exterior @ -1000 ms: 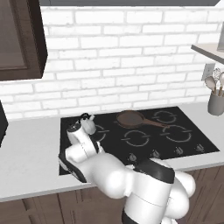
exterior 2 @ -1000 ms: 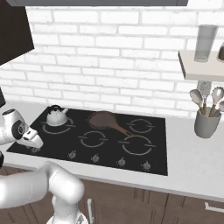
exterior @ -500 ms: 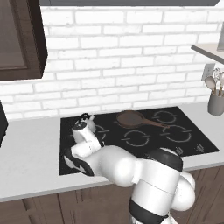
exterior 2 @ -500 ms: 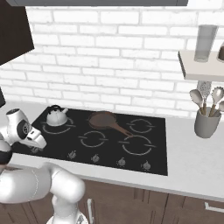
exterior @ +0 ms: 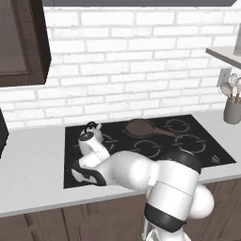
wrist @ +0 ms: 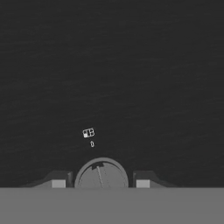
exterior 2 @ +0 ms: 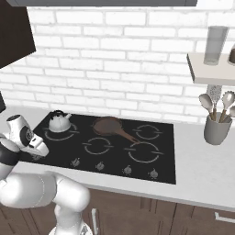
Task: Pick the kettle from the counter and place it on a stove burner. Then turn the burner on.
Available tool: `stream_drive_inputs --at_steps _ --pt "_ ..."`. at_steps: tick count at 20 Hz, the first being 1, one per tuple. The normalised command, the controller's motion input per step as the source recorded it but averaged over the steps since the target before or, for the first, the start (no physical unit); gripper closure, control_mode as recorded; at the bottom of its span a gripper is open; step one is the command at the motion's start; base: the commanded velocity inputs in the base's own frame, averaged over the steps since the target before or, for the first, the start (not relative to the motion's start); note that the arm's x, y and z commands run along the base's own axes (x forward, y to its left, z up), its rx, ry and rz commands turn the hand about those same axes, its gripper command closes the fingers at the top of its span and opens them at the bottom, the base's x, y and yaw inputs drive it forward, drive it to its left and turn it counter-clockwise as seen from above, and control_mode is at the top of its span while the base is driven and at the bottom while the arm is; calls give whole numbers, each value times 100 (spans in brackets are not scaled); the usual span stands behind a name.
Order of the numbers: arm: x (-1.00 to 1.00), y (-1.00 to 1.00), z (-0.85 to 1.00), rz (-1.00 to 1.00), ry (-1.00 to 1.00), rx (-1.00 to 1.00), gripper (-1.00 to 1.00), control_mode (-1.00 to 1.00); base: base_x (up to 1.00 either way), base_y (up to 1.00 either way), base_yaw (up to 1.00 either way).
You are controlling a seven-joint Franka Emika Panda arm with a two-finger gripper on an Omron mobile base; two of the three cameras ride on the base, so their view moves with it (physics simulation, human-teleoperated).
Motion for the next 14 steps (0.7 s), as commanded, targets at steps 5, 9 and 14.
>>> stream_drive_inputs --at_steps 5,9,14 --pt "-5 0 0 3 -3 0 100 -100 0 0 0" --pt "-34 3 0 32 -10 -4 100 -100 0 0 0" --pt "-41 2 0 59 -11 -4 100 -100 0 0 0"
